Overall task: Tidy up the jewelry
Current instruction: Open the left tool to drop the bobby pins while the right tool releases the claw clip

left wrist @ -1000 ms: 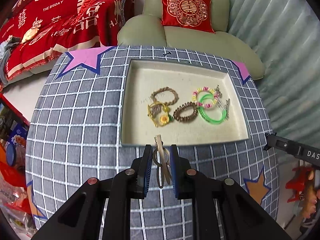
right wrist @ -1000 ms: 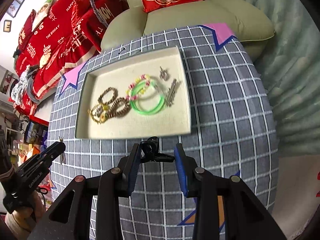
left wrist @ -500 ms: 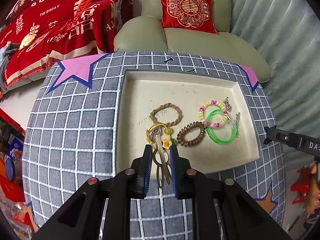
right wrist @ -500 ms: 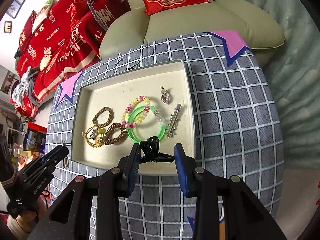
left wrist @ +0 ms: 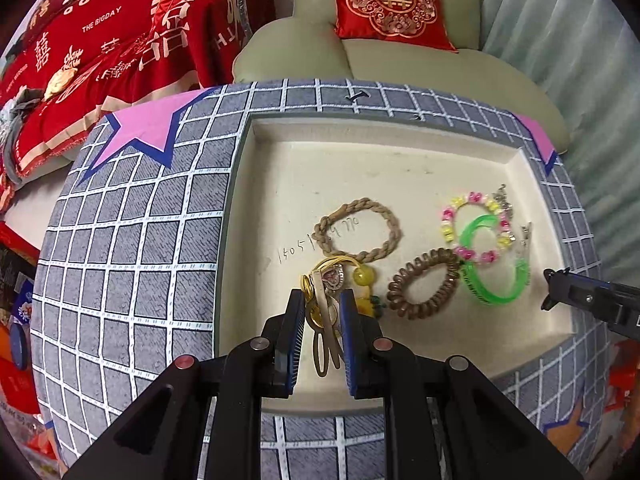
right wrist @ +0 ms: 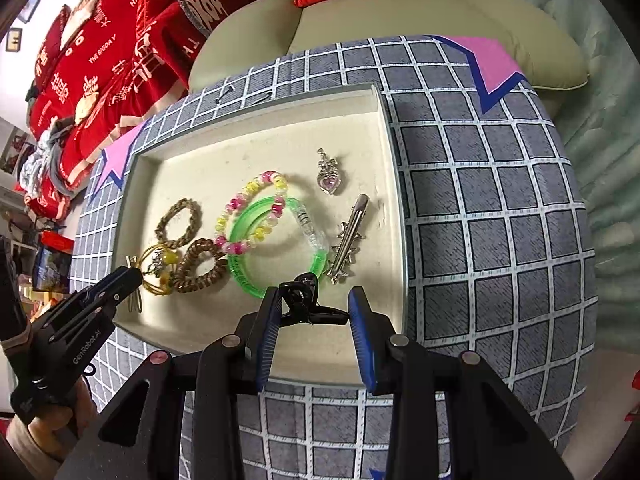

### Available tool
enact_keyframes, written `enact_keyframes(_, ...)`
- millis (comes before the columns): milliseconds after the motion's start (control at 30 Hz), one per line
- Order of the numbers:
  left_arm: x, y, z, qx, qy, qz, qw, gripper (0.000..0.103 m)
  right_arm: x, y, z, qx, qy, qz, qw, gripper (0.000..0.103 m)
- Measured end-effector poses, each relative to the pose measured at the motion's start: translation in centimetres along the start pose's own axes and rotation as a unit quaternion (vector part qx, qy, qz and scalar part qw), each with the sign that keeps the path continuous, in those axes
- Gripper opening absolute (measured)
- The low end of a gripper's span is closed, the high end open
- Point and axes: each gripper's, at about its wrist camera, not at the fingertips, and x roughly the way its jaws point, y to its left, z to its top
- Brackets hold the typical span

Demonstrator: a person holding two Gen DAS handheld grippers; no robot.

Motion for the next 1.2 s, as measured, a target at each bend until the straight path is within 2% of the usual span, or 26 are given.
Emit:
enact_keyframes(333, 1.6, -0.7, -0.4, 0.018, -0.001, 0.020, 0.9996, 0.027, 2.5, -0.8, -0.6, 0.011, 0.007, -0.003, 1.000, 0.037)
enact_keyframes(767, 1.4, -1.5, -0.5, 0.032, -0.001, 0.035, 0.9989, 0.028, 2.5, -1.0, -1.0, 0.020, 0.007, 0.006, 1.000, 0.038)
enact_keyframes(933, 0.6, -1.7, -0.7, 0.034, -0.007, 0.040, 0.9986, 0.028, 1.8, -1.1, -1.3, 0.025, 0.001, 0.023, 0.999, 0.056)
enact_keyframes(1200, -0.3, -1.5, -0.8, 0.030, -0.011, 0.046, 0.9984, 0.028, 0.3, -0.9, -1.8, 0.027, -0.010, 0.028, 0.999, 0.060)
